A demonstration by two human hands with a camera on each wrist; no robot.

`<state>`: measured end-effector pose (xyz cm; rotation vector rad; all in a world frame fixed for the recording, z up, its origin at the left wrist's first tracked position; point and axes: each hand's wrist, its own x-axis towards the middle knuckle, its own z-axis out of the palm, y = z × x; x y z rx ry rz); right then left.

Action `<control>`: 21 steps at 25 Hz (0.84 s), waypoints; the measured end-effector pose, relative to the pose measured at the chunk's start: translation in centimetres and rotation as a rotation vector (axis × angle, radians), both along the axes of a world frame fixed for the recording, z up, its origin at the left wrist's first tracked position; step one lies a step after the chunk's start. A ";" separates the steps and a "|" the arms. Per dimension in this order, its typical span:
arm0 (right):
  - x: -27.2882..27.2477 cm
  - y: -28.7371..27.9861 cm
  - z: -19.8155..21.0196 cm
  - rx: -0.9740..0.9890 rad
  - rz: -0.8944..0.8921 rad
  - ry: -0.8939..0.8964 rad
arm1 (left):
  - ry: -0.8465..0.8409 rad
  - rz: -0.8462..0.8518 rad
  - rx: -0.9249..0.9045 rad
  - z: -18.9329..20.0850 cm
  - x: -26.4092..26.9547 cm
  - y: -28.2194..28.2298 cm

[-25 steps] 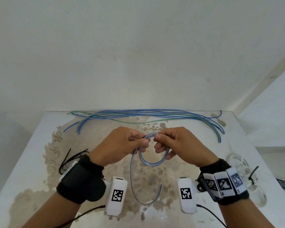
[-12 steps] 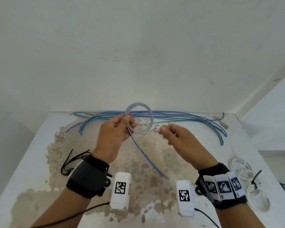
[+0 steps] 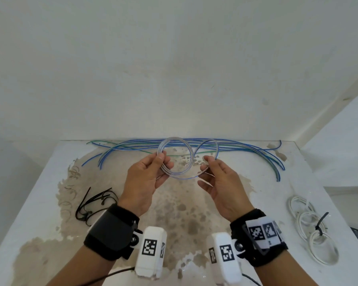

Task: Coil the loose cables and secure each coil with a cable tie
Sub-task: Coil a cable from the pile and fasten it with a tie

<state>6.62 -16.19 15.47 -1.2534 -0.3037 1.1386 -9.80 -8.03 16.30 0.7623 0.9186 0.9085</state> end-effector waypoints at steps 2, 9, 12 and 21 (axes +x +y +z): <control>0.4 0.0 0.4 0.000 0.054 -0.140 | 0.062 -0.092 0.016 -0.4 -0.5 -0.2; 1.4 -0.7 1.8 -0.021 0.366 -0.383 | 0.166 -0.333 0.040 0.1 -2.0 -0.1; 1.4 -0.9 2.0 -0.068 0.447 -0.414 | 0.222 -0.409 0.064 0.5 -2.4 0.3; 1.4 -1.6 2.1 -0.119 0.579 -0.508 | 0.326 -0.492 0.072 0.7 -2.6 0.1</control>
